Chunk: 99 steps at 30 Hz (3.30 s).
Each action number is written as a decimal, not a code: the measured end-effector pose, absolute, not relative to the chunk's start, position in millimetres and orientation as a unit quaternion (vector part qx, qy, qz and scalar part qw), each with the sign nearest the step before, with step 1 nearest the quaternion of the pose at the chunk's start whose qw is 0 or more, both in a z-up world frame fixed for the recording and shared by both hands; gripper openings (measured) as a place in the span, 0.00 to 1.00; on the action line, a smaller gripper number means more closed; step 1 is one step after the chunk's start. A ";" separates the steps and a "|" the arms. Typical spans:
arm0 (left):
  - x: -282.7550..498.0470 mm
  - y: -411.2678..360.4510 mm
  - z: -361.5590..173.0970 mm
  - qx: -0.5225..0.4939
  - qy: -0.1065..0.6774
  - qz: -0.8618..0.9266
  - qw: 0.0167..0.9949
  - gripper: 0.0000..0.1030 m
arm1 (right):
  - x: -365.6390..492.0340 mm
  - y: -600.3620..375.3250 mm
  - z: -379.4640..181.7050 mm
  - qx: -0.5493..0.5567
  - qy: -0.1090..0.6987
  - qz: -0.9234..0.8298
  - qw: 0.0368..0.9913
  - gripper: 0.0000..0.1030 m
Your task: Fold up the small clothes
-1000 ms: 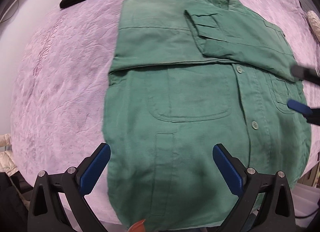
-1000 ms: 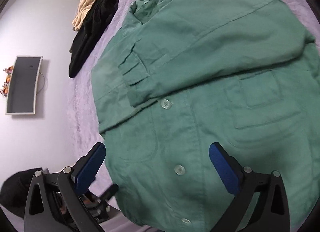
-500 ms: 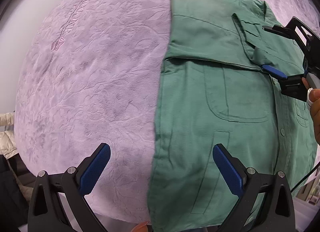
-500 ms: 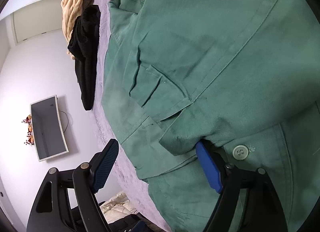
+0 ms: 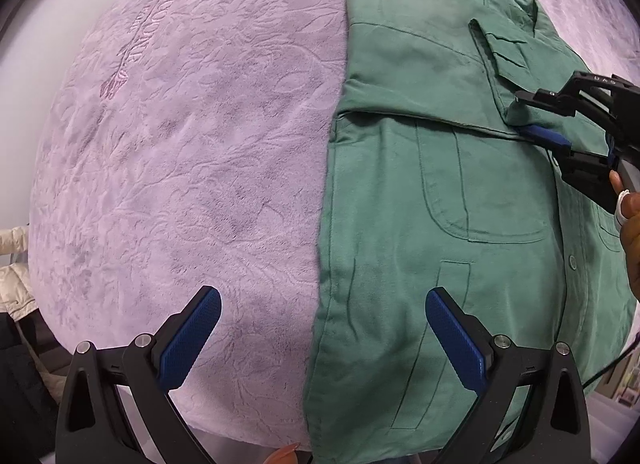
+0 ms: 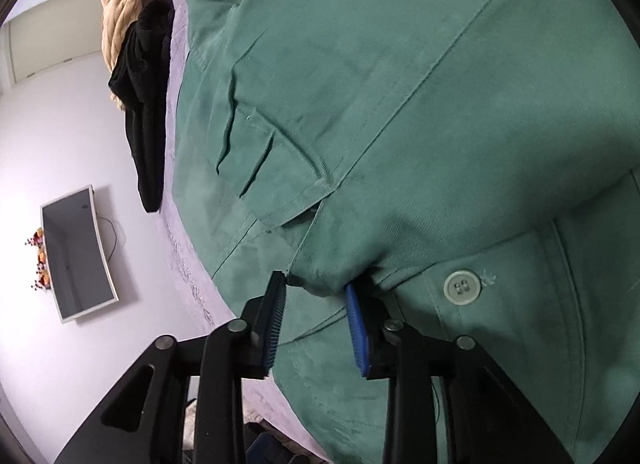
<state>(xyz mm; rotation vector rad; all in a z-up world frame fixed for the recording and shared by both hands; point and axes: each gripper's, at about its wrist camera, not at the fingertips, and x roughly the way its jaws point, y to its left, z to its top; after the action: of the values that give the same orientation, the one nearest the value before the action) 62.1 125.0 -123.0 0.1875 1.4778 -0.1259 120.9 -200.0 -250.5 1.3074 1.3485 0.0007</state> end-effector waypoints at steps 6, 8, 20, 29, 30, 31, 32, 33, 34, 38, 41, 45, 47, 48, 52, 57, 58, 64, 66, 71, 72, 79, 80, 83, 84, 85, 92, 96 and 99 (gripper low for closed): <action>64.4 106.6 -116.5 0.088 0.666 -0.071 0.738 0.99 | 105.2 -195.5 -210.7 0.493 0.606 0.037 0.623 0.70; 64.4 101.0 -113.3 0.091 0.664 -0.076 0.739 0.99 | 90.9 -199.9 -201.0 0.479 0.609 0.039 0.630 0.76; 47.6 48.2 -103.6 0.115 0.658 -0.106 0.737 0.99 | 1.3 -261.9 -161.4 0.422 0.611 0.007 0.670 0.82; 5.8 0.8 -103.2 0.085 0.677 -0.077 0.727 0.99 | -36.6 -316.4 -148.4 0.407 0.617 0.034 0.673 0.83; -0.9 -2.8 -105.3 0.074 0.684 -0.081 0.721 0.99 | -40.2 -321.0 -147.8 0.404 0.618 0.039 0.673 0.83; -7.2 -5.9 -106.8 0.065 0.689 -0.084 0.717 0.99 | -44.4 -328.0 -147.7 0.401 0.621 0.045 0.672 0.83; -15.6 -8.6 -107.6 0.056 0.692 -0.080 0.715 0.99 | -46.6 -331.4 -148.2 0.398 0.624 0.048 0.671 0.83; -22.9 -10.9 -108.2 0.051 0.693 -0.074 0.715 0.99 | -50.5 -337.6 -148.6 0.394 0.627 0.051 0.670 0.83; -29.8 -13.1 -109.3 0.046 0.696 -0.067 0.713 0.99 | -54.0 -343.1 -148.5 0.392 0.628 0.054 0.670 0.83; -50.4 -20.1 -112.6 0.034 0.708 -0.058 0.702 0.99 | -66.6 -358.5 -143.9 0.384 0.624 0.059 0.678 0.83; -56.3 -23.9 -106.0 0.052 0.699 -0.065 0.710 0.99 | -77.7 -365.9 -142.5 0.388 0.619 0.056 0.681 0.83; -53.2 -13.3 -100.4 0.053 0.690 -0.073 0.718 0.99 | -99.7 -379.3 -145.5 0.397 0.615 0.021 0.681 0.83; -51.0 -1.7 -101.0 0.047 0.687 -0.078 0.720 0.99 | -113.5 -387.9 -146.0 0.395 0.609 -0.011 0.687 0.83; -49.1 5.1 -102.8 0.046 0.687 -0.080 0.721 0.99 | -121.8 -393.2 -146.1 0.397 0.604 -0.030 0.691 0.83; -32.3 47.7 -111.0 0.053 0.680 -0.087 0.726 0.99 | -158.2 -413.2 -147.6 0.406 0.582 -0.100 0.698 0.83; -13.6 111.4 -125.2 0.043 0.671 -0.062 0.737 0.99 | -203.2 -424.2 -170.9 0.446 0.571 -0.143 0.674 0.83; -11.5 122.3 -129.1 0.038 0.673 -0.060 0.736 0.99 | -210.7 -421.8 -180.1 0.463 0.570 -0.137 0.664 0.83; -15.0 167.8 -156.3 -0.016 0.698 -0.091 0.710 0.99 | -235.9 -385.2 -218.1 0.525 0.570 -0.088 0.626 0.82; -19.9 173.3 -162.2 -0.025 0.702 -0.106 0.704 0.99 | -239.2 -373.5 -217.0 0.516 0.570 -0.080 0.635 0.82; -38.8 182.6 -161.1 -0.021 0.702 -0.152 0.695 0.99 | -238.0 -356.7 -201.8 0.566 0.530 0.022 0.631 0.82; -46.9 179.0 -162.0 -0.018 0.702 -0.159 0.694 0.99 | -237.2 -353.0 -199.6 0.570 0.526 0.037 0.630 0.82; -89.0 166.3 -166.9 -0.004 0.708 -0.180 0.683 0.99 | -243.6 -344.2 -225.1 0.524 0.581 -0.028 0.622 0.83; -80.2 166.3 -168.7 0.000 0.709 -0.182 0.682 0.99 | -247.3 -341.8 -233.0 0.527 0.583 -0.033 0.617 0.83; -80.2 167.8 -172.1 0.015 0.712 -0.191 0.675 0.99 | -251.9 -331.3 -242.0 0.542 0.577 -0.039 0.610 0.83; -83.0 168.3 -173.1 0.021 0.715 -0.193 0.672 0.99 | -253.1 -327.5 -241.9 0.554 0.567 -0.032 0.608 0.83; -86.0 169.3 -174.3 0.025 0.718 -0.195 0.668 0.99 | -252.7 -320.8 -238.8 0.566 0.552 -0.017 0.612 0.83; -101.1 177.6 -178.8 -0.026 0.722 -0.178 0.668 0.88 | -249.6 -312.8 -234.5 0.625 0.491 -0.014 0.607 0.79; -107.7 176.4 -169.3 -0.011 0.705 -0.182 0.686 0.47 | -251.2 -308.6 -232.1 0.633 0.490 -0.038 0.599 0.12; -110.2 182.2 -158.5 -0.021 0.704 -0.208 0.679 0.17 | -250.3 -309.8 -217.6 0.634 0.472 -0.023 0.612 0.12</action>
<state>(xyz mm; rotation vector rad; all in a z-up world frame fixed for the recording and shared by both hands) -110.2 182.2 -158.5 -0.0476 1.5798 -0.4661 -250.3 -309.8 -217.6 1.4637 1.0882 -0.0522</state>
